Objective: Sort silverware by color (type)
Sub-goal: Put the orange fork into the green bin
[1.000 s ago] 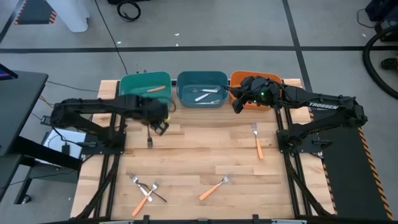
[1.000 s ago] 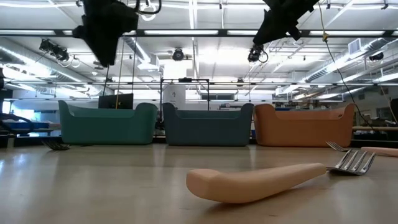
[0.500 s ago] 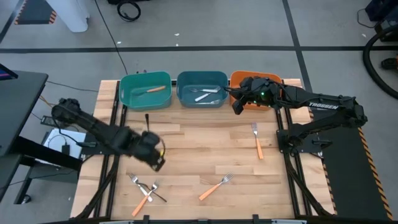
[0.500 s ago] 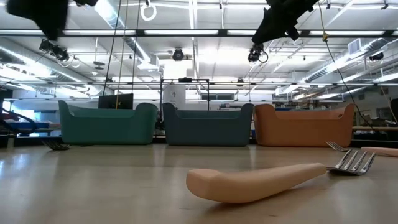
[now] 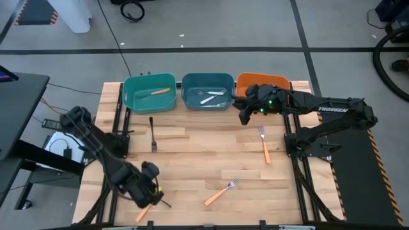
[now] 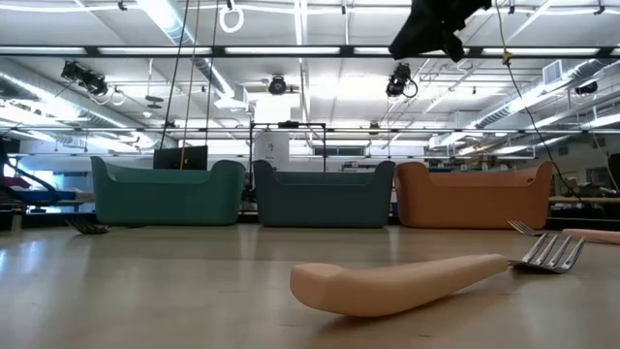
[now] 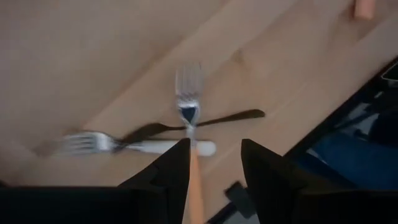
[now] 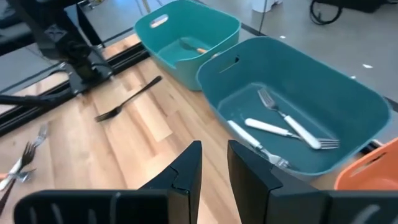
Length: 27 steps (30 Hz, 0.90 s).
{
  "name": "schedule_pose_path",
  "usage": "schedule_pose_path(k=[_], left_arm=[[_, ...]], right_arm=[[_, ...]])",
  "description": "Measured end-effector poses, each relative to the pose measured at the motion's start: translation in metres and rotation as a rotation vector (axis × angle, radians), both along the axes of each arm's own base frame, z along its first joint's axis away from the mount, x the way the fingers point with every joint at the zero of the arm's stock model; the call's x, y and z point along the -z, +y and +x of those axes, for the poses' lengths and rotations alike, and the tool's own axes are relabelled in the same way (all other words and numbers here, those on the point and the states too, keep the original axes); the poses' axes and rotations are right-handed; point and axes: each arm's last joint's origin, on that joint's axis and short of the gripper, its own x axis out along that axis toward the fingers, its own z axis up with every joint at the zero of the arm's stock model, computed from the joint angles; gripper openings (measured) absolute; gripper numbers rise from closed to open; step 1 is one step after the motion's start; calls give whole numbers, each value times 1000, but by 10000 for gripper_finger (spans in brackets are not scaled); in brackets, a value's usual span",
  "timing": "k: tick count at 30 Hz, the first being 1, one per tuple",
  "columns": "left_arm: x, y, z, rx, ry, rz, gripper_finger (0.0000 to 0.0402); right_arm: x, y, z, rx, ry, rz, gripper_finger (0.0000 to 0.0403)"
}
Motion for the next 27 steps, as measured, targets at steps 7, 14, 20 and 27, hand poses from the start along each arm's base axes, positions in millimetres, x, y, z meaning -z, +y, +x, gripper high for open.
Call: schedule_pose_path(k=[7, 14, 20, 27], left_arm=[[35, -28, 10, 18, 35, 26, 153], [62, -37, 15, -26, 110, 66, 153], [74, -42, 15, -43, 156, 77, 153], [80, -51, 6, -59, 176, 83, 153]], right_arm=[[1, 12, 1, -28, -1, 36, 85], [1, 25, 2, -72, -7, 56, 85], [1, 34, 3, -103, -13, 72, 85], [1, 44, 3, -146, -11, 72, 85]])
